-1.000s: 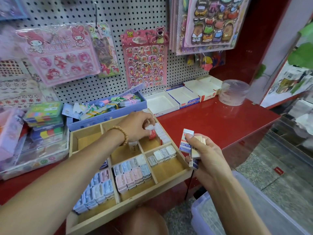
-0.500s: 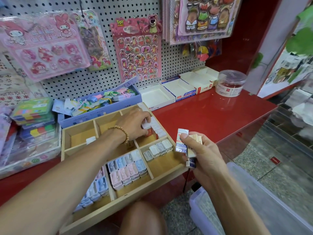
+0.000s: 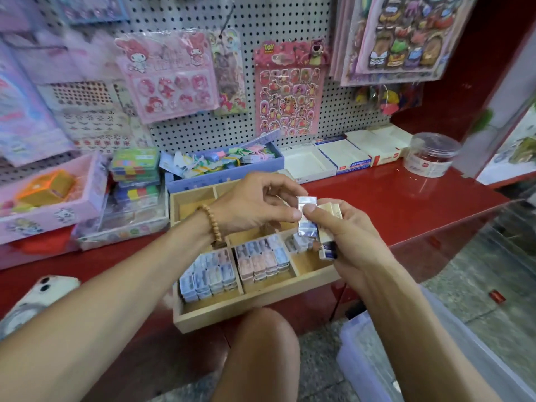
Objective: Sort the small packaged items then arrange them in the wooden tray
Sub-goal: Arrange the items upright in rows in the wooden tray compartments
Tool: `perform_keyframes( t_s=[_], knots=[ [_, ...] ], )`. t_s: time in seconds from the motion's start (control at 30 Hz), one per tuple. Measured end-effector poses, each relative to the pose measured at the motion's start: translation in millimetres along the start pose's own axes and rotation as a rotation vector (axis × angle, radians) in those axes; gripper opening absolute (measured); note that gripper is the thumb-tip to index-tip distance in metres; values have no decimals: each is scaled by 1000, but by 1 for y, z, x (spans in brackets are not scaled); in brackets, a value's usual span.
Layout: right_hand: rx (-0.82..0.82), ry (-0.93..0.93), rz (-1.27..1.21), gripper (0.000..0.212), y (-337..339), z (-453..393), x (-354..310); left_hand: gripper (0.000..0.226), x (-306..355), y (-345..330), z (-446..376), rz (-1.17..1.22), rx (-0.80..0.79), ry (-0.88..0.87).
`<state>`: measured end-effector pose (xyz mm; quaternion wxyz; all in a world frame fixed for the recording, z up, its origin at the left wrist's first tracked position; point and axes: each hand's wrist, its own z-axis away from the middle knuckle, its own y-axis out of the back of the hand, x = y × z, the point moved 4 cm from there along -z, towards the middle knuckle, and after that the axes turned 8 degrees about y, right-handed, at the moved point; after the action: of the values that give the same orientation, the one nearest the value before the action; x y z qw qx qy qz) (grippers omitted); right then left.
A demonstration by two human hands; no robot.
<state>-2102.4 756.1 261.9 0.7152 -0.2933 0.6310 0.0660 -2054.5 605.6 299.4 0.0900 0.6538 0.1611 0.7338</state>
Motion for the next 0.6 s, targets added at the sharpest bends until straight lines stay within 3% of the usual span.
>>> perform_keyframes(
  t_s=[0.07,0.2,0.33,0.5,0.6],
  knots=[
    [-43,-7,6,21,-17,1,1,35,5,11,12,-3,14,1],
    [-29,-11,-29,40,-44,3,9,38,7,32,34,-32,90,24],
    [74,-71,-120,13,-47,4,23,32,-15,61,54,-188,211,84],
    [159,-255,-204,20,-44,6,39,24,-53,81,72,-351,371,147],
    [166,-271,-250,27,-43,7,41,18,-65,80,72,-485,396,162]
  ],
)
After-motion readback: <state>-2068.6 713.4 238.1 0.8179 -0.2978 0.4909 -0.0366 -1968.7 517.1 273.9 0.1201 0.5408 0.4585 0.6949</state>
